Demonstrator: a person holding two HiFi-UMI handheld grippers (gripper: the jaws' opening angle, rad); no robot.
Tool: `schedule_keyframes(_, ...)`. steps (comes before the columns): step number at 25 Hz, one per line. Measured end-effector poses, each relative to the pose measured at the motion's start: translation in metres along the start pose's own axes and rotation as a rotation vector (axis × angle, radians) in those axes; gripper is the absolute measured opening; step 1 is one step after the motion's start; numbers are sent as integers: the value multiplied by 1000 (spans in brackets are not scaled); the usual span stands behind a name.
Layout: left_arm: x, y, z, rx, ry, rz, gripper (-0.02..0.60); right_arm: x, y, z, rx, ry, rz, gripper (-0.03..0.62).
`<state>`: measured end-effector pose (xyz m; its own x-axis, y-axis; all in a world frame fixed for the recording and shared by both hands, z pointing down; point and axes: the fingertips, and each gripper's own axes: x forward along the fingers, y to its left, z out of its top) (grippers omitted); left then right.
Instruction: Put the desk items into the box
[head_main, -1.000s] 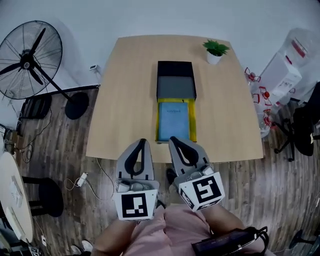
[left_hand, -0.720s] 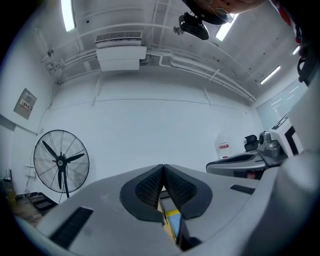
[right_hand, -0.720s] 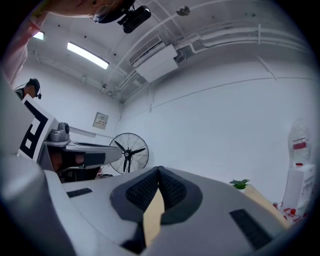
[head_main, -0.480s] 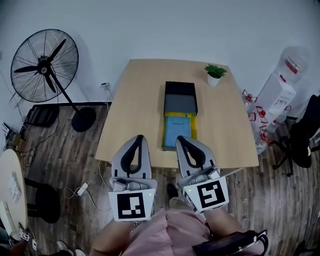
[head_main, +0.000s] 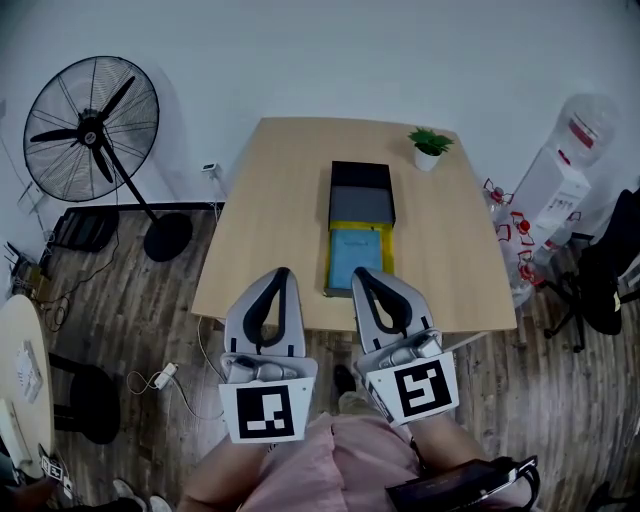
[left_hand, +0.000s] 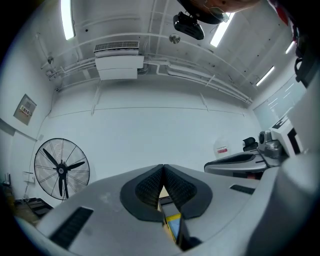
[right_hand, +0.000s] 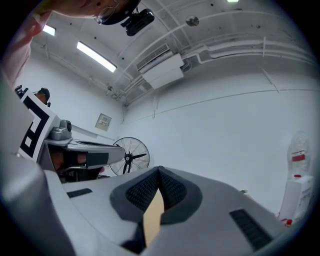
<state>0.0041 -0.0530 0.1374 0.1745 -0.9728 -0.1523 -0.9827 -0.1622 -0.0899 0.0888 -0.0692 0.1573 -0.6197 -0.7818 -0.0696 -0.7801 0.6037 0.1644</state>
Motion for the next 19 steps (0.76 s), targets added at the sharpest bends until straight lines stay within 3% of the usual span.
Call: schedule_keyframes(19,2,9,-8,-20,11,1,11,10,5,-2,6,-3,-6,0)
